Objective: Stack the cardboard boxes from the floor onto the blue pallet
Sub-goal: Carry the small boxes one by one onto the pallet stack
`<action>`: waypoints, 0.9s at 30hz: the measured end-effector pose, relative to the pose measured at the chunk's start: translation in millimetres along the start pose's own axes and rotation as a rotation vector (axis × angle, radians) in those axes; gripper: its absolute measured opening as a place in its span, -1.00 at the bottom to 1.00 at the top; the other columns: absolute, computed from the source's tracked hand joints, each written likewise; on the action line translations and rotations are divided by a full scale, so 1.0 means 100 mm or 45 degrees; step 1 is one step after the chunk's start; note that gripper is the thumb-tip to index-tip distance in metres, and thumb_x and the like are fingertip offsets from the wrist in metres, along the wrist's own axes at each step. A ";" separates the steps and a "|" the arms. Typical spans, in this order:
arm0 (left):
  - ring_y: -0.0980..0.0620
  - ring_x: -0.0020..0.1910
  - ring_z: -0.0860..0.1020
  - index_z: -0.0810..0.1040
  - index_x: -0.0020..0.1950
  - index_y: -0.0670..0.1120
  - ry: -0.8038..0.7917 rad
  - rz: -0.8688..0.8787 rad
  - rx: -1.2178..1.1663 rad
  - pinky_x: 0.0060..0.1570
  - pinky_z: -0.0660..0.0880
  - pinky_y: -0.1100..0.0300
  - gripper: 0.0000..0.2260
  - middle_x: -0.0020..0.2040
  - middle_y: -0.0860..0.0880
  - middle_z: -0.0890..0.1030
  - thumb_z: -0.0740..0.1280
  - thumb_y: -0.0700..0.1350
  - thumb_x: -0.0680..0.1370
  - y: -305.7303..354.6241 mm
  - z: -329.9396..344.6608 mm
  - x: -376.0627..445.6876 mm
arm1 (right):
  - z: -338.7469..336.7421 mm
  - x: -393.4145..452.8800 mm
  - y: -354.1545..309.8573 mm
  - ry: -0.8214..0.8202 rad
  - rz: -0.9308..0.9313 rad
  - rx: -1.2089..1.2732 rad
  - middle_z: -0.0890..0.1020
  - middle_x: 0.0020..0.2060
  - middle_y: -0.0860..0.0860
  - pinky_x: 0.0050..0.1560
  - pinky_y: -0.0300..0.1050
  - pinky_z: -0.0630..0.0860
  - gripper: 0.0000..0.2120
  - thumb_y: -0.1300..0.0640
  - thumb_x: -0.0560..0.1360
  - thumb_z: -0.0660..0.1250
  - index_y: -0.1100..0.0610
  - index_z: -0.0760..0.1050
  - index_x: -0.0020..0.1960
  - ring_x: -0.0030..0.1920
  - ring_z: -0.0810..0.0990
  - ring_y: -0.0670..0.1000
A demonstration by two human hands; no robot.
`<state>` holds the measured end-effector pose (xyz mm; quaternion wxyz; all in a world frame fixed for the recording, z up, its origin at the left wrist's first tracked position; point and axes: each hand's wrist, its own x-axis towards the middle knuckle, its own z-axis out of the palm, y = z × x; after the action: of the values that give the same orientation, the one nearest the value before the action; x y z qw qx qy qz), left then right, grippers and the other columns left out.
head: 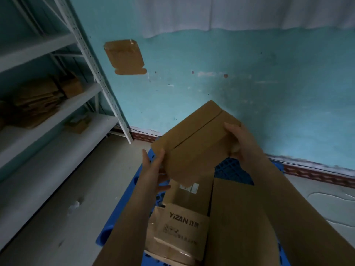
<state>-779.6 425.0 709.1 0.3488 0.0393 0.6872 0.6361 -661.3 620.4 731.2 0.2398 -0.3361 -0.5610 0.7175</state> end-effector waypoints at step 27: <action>0.03 0.11 0.49 0.44 0.13 0.02 -0.188 -0.171 1.471 0.02 0.45 0.17 -0.67 0.05 0.08 0.53 0.23 0.19 0.50 -4.35 0.23 3.27 | -0.46 2.88 4.84 0.145 0.943 -0.581 0.34 0.38 0.13 0.21 0.17 0.43 -0.27 -0.08 0.47 0.34 0.04 0.03 0.49 0.34 0.34 0.19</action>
<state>-844.6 526.1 177.8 0.3574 0.2236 0.8974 0.1303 -800.7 733.6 195.4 -0.0836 -0.5979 -0.5326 0.5931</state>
